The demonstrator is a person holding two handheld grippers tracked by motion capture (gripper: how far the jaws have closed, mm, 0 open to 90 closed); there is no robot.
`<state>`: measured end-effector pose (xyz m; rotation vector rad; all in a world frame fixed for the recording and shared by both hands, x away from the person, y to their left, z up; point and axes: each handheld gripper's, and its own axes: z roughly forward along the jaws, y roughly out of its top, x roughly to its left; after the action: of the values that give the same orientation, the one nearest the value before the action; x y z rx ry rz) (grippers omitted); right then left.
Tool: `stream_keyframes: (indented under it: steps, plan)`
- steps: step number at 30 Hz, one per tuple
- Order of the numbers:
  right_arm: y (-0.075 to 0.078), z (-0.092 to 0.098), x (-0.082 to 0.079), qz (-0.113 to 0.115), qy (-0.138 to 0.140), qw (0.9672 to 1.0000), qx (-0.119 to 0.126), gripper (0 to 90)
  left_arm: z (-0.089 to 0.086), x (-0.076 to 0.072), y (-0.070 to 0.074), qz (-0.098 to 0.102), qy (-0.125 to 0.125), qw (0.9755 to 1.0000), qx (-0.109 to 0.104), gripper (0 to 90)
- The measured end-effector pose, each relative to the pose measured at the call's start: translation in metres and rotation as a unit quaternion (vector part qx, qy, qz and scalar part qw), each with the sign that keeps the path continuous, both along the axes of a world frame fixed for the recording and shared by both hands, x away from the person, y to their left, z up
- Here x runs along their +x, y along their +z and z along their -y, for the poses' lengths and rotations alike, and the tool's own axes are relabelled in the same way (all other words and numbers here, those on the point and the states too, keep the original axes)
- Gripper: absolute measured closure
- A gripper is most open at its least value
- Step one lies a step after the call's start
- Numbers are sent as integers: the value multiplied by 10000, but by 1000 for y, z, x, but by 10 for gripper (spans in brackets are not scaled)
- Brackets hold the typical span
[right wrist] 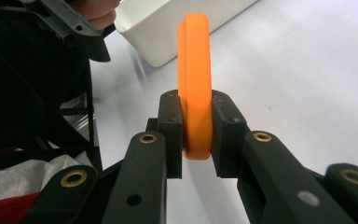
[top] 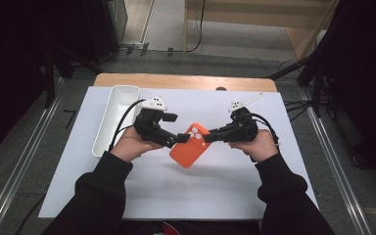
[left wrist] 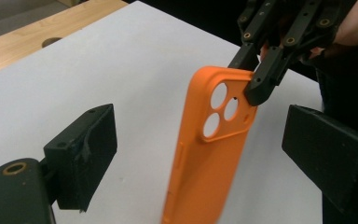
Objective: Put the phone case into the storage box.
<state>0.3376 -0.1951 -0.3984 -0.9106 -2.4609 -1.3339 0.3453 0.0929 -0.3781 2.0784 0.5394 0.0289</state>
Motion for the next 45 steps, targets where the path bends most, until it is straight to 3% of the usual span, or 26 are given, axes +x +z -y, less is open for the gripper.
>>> stream_keyframes:
  steps: [6, 11, 16, 27, 35, 45]
  plan:
    - [1, -2, -1, -155, -250, 9996, -8, 753, -2, -5, -2, 111, 208, 9997, -29, 103]
    - [2, -2, -2, -291, -482, 9984, -15, 753, -2, -9, -5, 161, 338, 9993, 98, 63]
    - [3, -4, -3, -380, -682, 9969, -83, 753, -1, -12, -8, 224, 469, 9986, 36, 62]
    - [4, -4, 0, -534, -1088, 9926, -46, 754, 7, -20, -13, 403, 525, 9977, 129, 62]
    - [3, -7, 2, -620, -1176, 9911, -67, 753, 16, -24, -18, 628, 588, 9959, 295, 62]
    - [4, -11, 3, -638, -1259, 9899, -133, 753, 28, -24, -23, 722, 568, 9947, 463, 19]
